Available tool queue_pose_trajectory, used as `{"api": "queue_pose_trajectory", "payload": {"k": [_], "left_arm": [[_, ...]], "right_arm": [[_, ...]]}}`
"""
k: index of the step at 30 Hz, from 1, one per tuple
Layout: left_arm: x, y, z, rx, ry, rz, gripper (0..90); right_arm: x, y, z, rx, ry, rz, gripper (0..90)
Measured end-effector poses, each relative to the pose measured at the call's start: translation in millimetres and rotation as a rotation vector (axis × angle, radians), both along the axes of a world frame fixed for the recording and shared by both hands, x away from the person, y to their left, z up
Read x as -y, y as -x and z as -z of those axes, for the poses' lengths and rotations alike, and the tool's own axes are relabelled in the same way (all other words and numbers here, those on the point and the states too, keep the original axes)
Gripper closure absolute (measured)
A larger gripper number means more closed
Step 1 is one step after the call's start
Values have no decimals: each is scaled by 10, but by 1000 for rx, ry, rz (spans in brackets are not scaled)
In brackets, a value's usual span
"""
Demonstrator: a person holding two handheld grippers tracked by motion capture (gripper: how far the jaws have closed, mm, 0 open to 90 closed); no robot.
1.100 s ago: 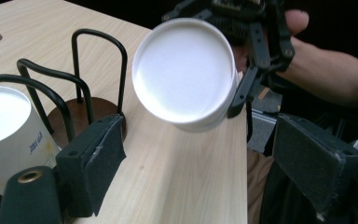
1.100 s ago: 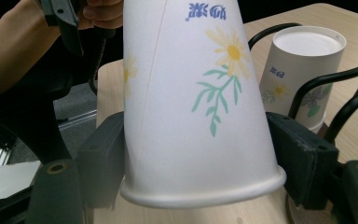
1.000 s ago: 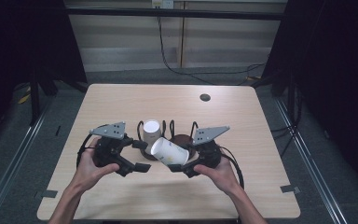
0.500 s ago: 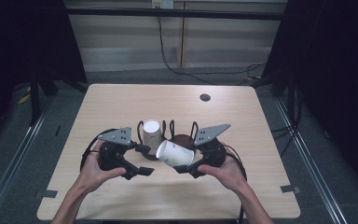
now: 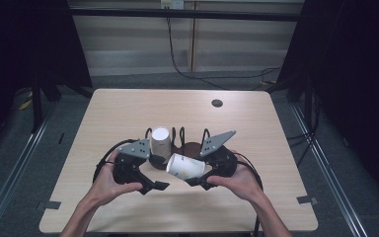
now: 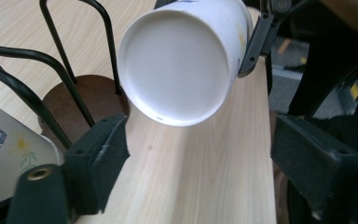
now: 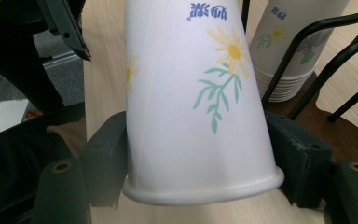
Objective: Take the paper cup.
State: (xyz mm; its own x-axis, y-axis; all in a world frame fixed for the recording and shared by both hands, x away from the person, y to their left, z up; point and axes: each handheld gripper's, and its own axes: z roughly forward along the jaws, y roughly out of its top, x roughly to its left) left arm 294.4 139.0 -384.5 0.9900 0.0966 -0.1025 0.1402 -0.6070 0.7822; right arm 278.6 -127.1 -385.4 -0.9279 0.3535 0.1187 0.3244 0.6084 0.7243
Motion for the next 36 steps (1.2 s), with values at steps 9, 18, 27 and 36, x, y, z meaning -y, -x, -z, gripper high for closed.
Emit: {"api": "queue_pose_trajectory", "payload": {"k": [9, 18, 27, 36], "left_arm": [[-28, -12, 10, -8, -29, -11, 197], [45, -11, 122, -25, -109, 14, 206], [91, 15, 200, -44, -150, 12, 234], [173, 32, 247, -44, -198, 61, 262]], "right_arm": [[-91, -30, 22, -32, 89, -46, 282], [-195, -22, 87, -59, 190, -102, 282], [-226, -8, 177, -86, 229, -122, 285], [-310, -15, 262, -116, 262, -166, 295]]}}
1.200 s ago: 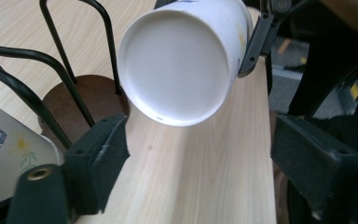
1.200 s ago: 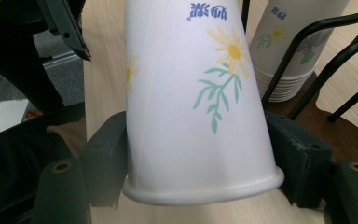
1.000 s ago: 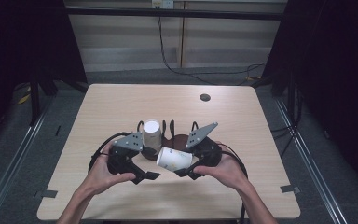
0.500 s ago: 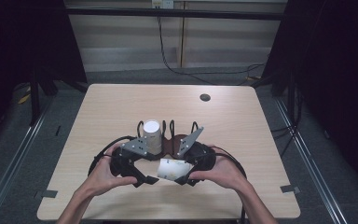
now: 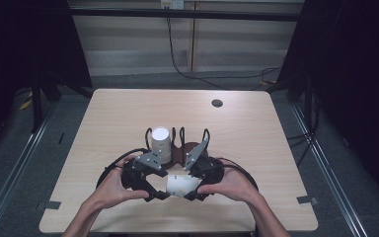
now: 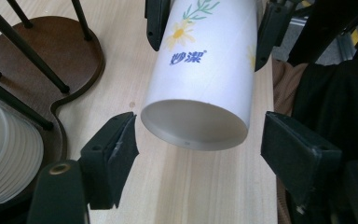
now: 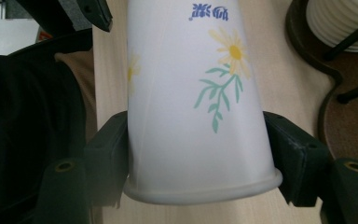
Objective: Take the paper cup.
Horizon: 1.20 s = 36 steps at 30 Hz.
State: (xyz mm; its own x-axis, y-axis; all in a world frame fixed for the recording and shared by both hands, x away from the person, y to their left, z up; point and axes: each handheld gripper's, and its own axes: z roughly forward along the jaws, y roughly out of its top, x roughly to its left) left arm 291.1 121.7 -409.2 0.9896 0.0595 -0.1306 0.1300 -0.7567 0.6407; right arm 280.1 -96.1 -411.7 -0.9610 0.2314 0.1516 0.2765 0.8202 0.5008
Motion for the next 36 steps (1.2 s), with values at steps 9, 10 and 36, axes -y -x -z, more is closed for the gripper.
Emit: {"api": "queue_pose_trajectory", "payload": {"k": [9, 10, 36], "left_arm": [[22, -8, 6, -16, 11, 8, 285], [21, -9, 7, -17, 12, 11, 301], [95, 9, 30, -23, 4, 43, 320]], "right_arm": [[-40, 5, 41, -14, -30, 10, 293], [-48, 11, 39, -20, -29, 11, 293], [-130, 26, 42, -20, -51, -17, 292]]}}
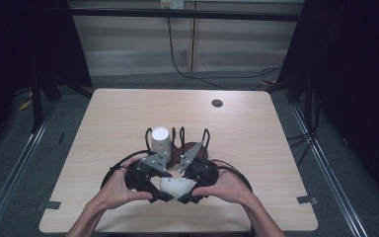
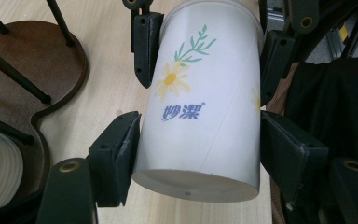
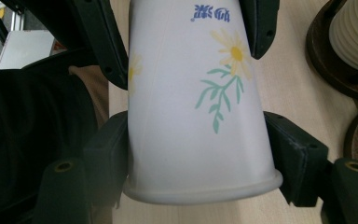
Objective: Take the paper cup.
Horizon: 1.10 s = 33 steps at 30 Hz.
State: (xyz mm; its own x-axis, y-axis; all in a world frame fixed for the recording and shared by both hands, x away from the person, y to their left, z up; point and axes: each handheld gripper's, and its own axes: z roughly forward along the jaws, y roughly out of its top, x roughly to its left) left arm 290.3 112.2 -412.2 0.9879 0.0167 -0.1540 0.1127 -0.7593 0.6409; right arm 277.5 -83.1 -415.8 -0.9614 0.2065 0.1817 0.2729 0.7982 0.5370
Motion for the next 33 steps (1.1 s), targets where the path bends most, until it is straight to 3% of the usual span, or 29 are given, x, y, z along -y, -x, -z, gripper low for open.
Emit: {"api": "queue_pose_trajectory", "payload": {"k": [9, 19, 33], "left_arm": [[-17, 10, 7, 2, 9, 2, 363], [-36, 13, -3, 8, 15, -9, 367], [-161, -8, -38, -6, 81, -67, 365]], "right_arm": [[18, -1, -10, 8, -9, 3, 265], [70, -19, 4, 24, -61, 45, 170], [219, -8, -80, 30, -122, 84, 148]]}}
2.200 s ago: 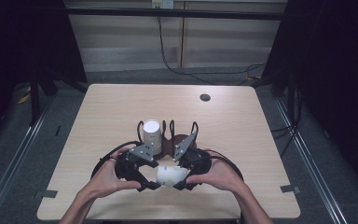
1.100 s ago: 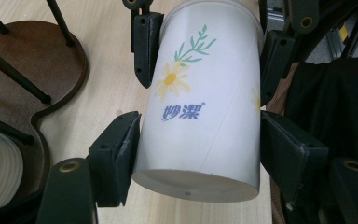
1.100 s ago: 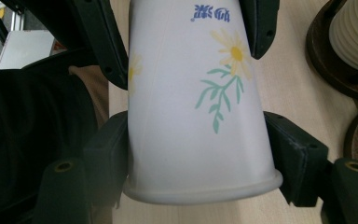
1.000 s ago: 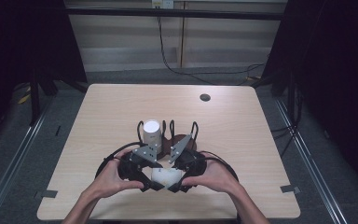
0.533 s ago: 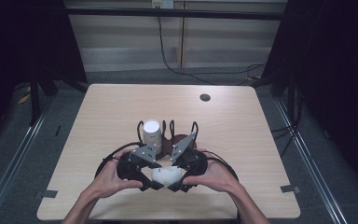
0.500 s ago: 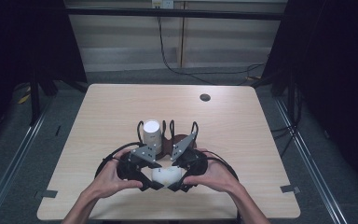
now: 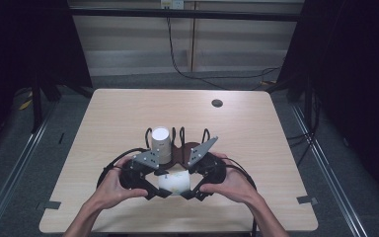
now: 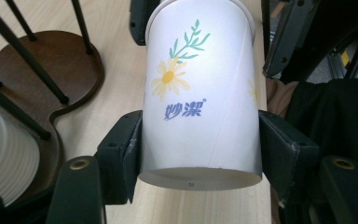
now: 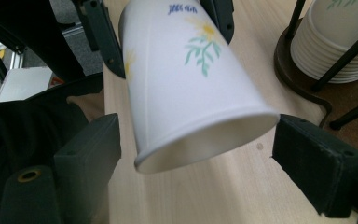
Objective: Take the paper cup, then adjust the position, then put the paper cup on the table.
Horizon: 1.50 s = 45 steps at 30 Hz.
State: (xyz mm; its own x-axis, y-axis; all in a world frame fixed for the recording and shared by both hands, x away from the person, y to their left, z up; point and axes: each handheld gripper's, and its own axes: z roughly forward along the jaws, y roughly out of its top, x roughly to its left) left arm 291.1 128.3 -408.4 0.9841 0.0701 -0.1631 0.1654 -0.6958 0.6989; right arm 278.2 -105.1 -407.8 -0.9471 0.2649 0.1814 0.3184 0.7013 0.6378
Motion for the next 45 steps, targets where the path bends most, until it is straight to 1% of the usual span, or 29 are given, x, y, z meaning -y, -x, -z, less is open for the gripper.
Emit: {"api": "queue_pose_trajectory", "payload": {"k": [5, 6, 7, 8, 9, 10, 12, 15, 16, 17, 18, 19, 20, 21, 22, 23, 24, 26, 29, 31, 34, 35, 36, 37, 39, 42, 44, 45], "left_arm": [[-37, -4, 0, 7, 20, -11, 365], [-44, -4, -2, 10, 23, -21, 364], [-47, -7, -2, 13, 31, -27, 363], [-48, -6, -4, 2, 50, -36, 363], [-50, -15, -11, 3, 59, -32, 363], [-54, -13, -16, 11, 58, -32, 363], [-72, -10, -18, 14, 58, -37, 363], [-121, -18, -17, 14, 82, -56, 363], [-132, -26, -13, 18, 90, -54, 364], [-143, -27, -10, 9, 107, -66, 364], [-151, -34, -8, 14, 114, -67, 363], [-157, -34, -5, 14, 131, -81, 364], [-162, -38, -7, 20, 130, -82, 364], [-172, -40, -9, 34, 135, -88, 364], [-175, -32, -10, 28, 144, -102, 364], [-187, -34, -22, 35, 143, -101, 364], [-190, -28, -25, 34, 153, -109, 364], [-210, -29, -44, 34, 175, -111, 364], [-232, -31, -57, 36, 202, -113, 364], [-241, -26, -60, 34, 211, -111, 364], [-244, -21, -56, 26, 219, -105, 364], [-243, -14, -54, 25, 227, -112, 364], [-245, -15, -56, 31, 225, -109, 364], [-247, -14, -59, 34, 229, -111, 364], [-254, -11, -67, 33, 241, -110, 364], [-269, -8, -82, 36, 251, -108, 363], [-289, -13, -95, 23, 273, -106, 364], [-295, -13, -103, 24, 275, -110, 364]], "right_arm": [[63, 9, -21, -2, -40, 13, 140], [78, 10, -29, 1, -51, 15, 140], [100, 15, -41, 5, -62, 25, 138], [115, 17, -46, 8, -72, 27, 138], [134, 21, -53, 5, -86, 25, 139], [150, 21, -56, 8, -96, 31, 138], [178, 15, -60, 6, -106, 43, 138], [217, 4, -74, 17, -134, 62, 138], [225, 11, -83, 18, -140, 66, 138], [231, 16, -89, 25, -143, 67, 138], [243, 23, -100, 31, -149, 68, 138], [251, 26, -104, 32, -155, 70, 139], [268, 27, -111, 41, -162, 75, 138], [279, 34, -119, 37, -167, 81, 138], [296, 37, -128, 40, -179, 84, 138], [306, 38, -133, 46, -186, 87, 138], [320, 41, -144, 45, -200, 90, 139], [337, 42, -158, 41, -221, 92, 139], [347, 35, -162, 40, -224, 97, 139], [350, 34, -165, 43, -226, 98, 139], [354, 38, -181, 49, -247, 100, 139], [356, 40, -186, 53, -251, 101, 139], [360, 43, -195, 58, -259, 104, 139], [371, 45, -203, 60, -278, 102, 139], [386, 48, -217, 72, -301, 105, 141], [409, 52, -241, 76, -343, 111, 141], [419, 46, -253, 76, -364, 112, 141], [420, 44, -258, 76, -366, 110, 140]]}}
